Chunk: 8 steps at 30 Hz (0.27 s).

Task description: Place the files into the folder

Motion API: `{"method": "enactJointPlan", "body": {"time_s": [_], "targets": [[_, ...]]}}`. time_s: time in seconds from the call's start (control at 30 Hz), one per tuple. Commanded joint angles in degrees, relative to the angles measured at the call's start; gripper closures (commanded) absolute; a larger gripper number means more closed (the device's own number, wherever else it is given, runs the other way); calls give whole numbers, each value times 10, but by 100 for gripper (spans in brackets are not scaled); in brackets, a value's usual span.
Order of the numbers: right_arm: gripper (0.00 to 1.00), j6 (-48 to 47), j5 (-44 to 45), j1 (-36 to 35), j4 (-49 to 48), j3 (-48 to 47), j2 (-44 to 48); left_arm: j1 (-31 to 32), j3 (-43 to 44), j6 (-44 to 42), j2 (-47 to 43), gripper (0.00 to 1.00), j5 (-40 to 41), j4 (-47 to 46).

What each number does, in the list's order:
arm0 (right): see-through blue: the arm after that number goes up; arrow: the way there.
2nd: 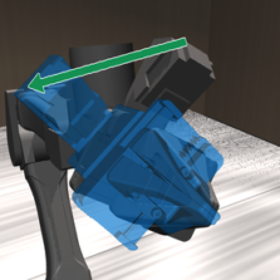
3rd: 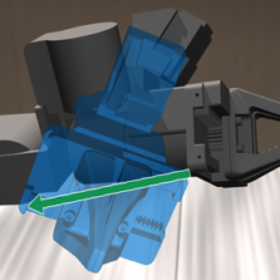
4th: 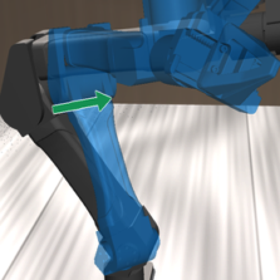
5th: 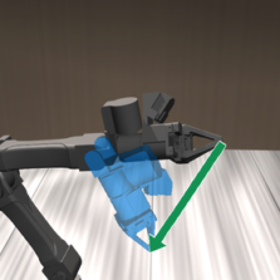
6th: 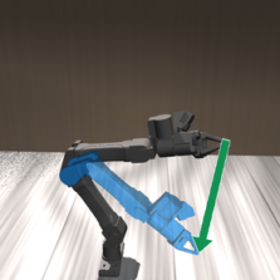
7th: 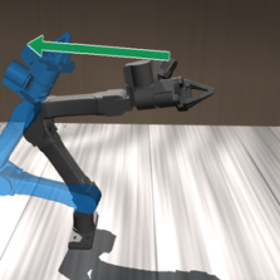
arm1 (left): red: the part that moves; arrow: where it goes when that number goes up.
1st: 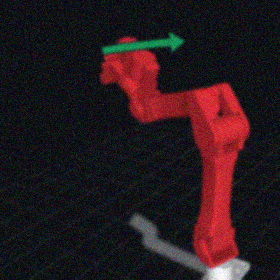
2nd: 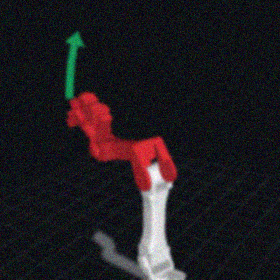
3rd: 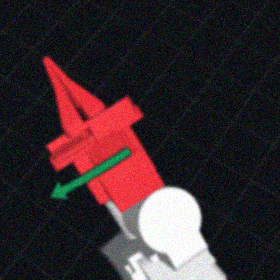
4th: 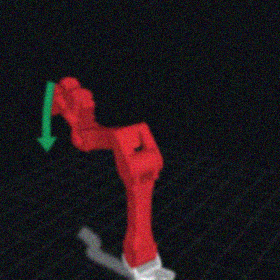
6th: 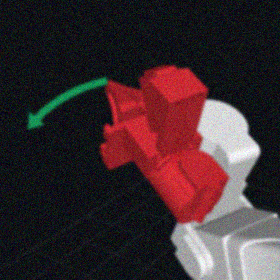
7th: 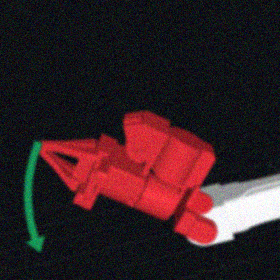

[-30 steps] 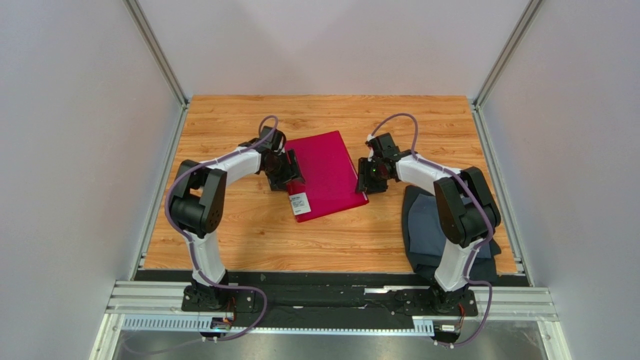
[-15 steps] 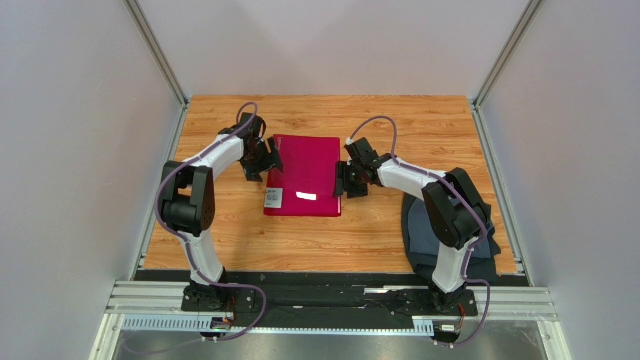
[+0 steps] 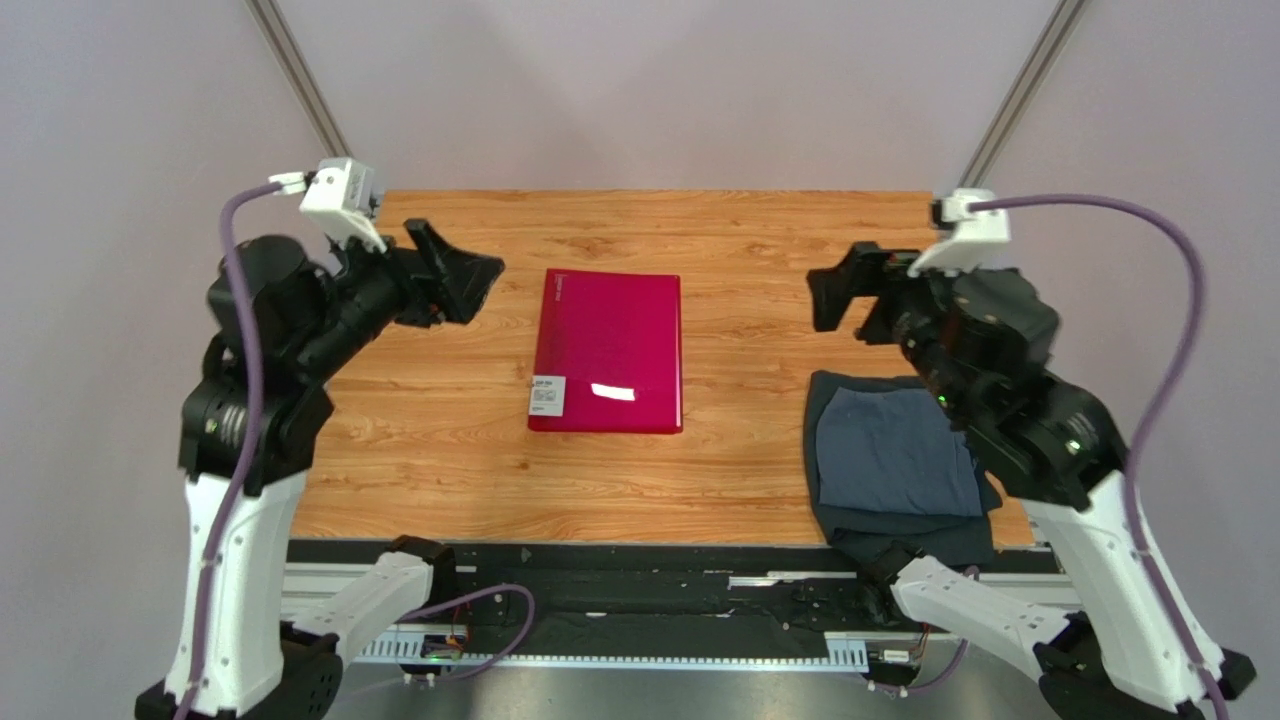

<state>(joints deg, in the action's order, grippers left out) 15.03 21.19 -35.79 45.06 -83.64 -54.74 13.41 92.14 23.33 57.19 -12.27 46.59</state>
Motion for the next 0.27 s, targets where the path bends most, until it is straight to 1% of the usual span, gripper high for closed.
{"method": "enactJointPlan", "body": {"time_s": [0.0,0.07,0.1,0.13,0.17,0.23], "targets": [[5,4,34,2,97,-38,3,21,16,15,5,9,-101,3],[4,-10,38,2,99,-48,27,26,35,15,0,8,-104,10],[0,-17,39,2,93,-45,38,26,47,14,-4,8,-103,10],[0,-26,37,2,82,-46,51,26,52,12,-6,8,-94,10],[0,-26,62,1,83,-53,52,26,58,9,-7,8,-89,13],[0,-39,61,3,90,-78,47,26,76,4,-3,7,-85,13]]}}
